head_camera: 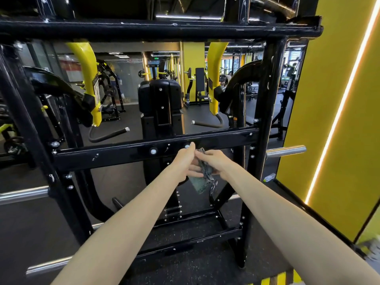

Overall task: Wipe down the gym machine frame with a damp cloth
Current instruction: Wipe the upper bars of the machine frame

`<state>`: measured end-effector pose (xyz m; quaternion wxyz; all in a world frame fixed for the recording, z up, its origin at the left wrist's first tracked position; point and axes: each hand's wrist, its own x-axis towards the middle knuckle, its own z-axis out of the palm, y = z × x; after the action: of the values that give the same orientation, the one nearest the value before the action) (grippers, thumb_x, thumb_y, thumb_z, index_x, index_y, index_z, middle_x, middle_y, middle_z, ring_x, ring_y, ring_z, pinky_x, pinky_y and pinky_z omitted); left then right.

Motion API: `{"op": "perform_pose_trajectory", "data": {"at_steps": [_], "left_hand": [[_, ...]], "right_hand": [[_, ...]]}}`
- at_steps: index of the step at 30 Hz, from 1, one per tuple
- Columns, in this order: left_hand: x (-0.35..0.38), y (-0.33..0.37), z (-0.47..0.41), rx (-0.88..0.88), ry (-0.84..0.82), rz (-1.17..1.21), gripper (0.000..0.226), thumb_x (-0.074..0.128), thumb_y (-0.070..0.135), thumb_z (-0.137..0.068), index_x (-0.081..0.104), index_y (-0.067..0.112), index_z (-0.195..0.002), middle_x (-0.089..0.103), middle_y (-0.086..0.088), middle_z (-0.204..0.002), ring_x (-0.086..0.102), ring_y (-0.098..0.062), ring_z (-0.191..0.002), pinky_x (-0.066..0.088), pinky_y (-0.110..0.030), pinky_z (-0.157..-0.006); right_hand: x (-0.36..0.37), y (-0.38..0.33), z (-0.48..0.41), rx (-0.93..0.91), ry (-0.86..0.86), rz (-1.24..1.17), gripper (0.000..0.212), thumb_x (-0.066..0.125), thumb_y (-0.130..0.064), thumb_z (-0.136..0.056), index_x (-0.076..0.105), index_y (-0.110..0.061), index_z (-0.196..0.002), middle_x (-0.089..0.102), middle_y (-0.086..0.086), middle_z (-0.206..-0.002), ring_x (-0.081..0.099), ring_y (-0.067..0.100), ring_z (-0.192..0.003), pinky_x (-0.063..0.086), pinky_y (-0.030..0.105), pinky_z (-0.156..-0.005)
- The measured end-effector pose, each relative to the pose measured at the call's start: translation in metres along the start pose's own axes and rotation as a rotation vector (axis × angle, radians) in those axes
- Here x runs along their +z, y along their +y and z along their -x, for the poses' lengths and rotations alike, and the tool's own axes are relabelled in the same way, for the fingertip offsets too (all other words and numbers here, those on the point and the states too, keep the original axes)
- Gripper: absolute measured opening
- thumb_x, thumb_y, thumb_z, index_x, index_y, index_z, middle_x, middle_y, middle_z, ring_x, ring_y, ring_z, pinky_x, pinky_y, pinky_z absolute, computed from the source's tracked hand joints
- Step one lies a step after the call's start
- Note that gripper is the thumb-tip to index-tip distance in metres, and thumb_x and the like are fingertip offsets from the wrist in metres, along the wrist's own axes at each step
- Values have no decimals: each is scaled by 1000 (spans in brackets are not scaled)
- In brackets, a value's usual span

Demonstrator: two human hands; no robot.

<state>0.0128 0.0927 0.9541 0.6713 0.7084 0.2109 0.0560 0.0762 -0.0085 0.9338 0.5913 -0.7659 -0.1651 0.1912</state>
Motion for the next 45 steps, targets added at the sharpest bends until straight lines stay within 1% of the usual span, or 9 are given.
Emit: {"op": "perform_pose_trajectory", "data": {"at_steps": [10,13,17,22,25,29,34,38,45], "left_hand": [[-48,-8,-17,337,-19,-302,35,59,33,-93,57,18,-124,65,-3,-107,61,-14,-98,46,-29,-87],[-61,-18,-21,213,-317,-300,62,76,45,-75,54,24,-130,62,1,-122,58,-16,-113,43,-35,-101],[-54,-21,-15,129,-346,-153,35,72,29,-82,68,9,-111,72,-7,-109,67,-24,-104,51,-38,-93],[-50,-18,-16,30,-204,56,16,63,18,-92,67,7,-104,71,-7,-96,69,-19,-83,56,-31,-65],[-46,-13,-15,40,-188,135,19,60,14,-94,63,9,-112,69,-7,-99,67,-19,-87,54,-32,-64],[-42,-8,-16,21,-197,179,18,58,10,-94,63,8,-111,68,-10,-102,66,-22,-90,54,-36,-70],[-52,-10,-20,-7,-129,145,13,51,7,-96,62,9,-100,67,-9,-100,65,-22,-88,53,-37,-67],[-59,-9,-17,99,-237,240,32,40,-4,-96,66,12,-108,70,-10,-109,67,-26,-100,55,-40,-79],[-72,-11,-26,128,-332,81,46,40,-11,-95,66,9,-63,71,-13,-109,69,-31,-95,57,-41,-76]], "right_hand": [[-9,-6,-2,-15,-94,13,26,51,1,-87,71,-12,-96,69,8,-94,63,22,-91,49,38,-89],[-12,-18,3,-53,-160,-34,26,48,-3,-89,68,-2,-106,67,10,-94,61,21,-87,47,34,-81],[-15,-23,3,5,-140,-167,21,53,-6,-92,68,-4,-106,69,10,-93,65,21,-81,54,29,-68],[-19,24,-17,413,127,-808,64,58,-47,-92,51,8,-123,54,28,-120,61,35,-103,54,40,-72],[-9,45,-8,601,-56,-822,90,34,-67,-93,44,13,-132,51,34,-129,56,42,-116,48,50,-91],[10,35,3,425,-327,-841,89,23,-76,-89,57,-1,-121,63,26,-120,57,38,-117,40,51,-105],[7,16,-5,212,-157,-798,37,53,-19,-98,53,-4,-132,66,15,-115,64,29,-103,53,41,-81],[-4,11,-5,-8,-171,-588,47,49,21,-85,58,-7,-122,68,11,-110,64,25,-101,54,35,-83],[-22,5,-11,-172,12,-255,53,25,33,-72,60,-5,-61,67,17,-91,64,31,-87,52,25,-55]]}}
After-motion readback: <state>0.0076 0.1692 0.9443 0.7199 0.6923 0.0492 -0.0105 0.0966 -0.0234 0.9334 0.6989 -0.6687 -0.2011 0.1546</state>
